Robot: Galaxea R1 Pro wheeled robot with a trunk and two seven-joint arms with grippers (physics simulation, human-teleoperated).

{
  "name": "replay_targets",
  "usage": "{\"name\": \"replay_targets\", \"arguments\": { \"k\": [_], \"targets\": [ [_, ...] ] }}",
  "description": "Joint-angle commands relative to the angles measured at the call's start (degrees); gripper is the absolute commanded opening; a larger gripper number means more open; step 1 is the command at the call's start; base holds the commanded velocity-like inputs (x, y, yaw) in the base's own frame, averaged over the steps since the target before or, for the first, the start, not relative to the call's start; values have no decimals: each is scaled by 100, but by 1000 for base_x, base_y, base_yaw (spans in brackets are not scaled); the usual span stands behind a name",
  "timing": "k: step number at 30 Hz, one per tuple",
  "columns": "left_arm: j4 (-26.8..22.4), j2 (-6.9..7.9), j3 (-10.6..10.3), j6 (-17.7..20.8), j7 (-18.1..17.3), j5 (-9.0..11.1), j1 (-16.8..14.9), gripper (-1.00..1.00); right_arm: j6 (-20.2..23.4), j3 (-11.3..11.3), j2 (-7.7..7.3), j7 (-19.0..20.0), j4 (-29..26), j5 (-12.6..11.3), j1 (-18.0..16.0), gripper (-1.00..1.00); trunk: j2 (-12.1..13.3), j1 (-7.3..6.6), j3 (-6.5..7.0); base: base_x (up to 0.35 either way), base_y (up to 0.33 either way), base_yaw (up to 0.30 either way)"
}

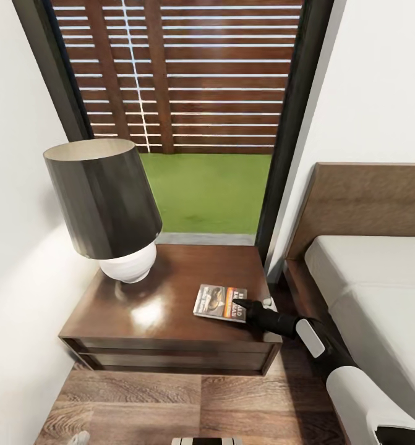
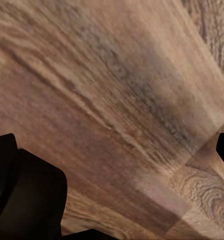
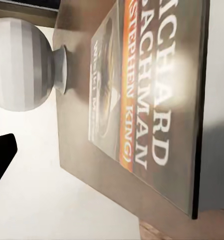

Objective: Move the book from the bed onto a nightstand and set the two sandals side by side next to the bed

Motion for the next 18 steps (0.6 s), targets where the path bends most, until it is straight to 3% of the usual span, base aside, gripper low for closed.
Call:
{"name": "replay_targets", "arguments": {
  "k": [1,9,18],
  "targets": [
    [-6,-1,5,27,26,44,-1,100,35,-18,2,11,-1,-3,-3,100,-2,-1,-5,0,0,0],
    [17,-59,-12,-24,34,-2,5,100,37,-26,0,11,-5,-3,-3,100,-2,-1,-5,-13,-2,0],
    [141,-94,-11,-103,38,-11,7,100,36,-27,4,9,-15,-1,-6,100,-2,-1,-5,-252,-77,0]
  ]
}}
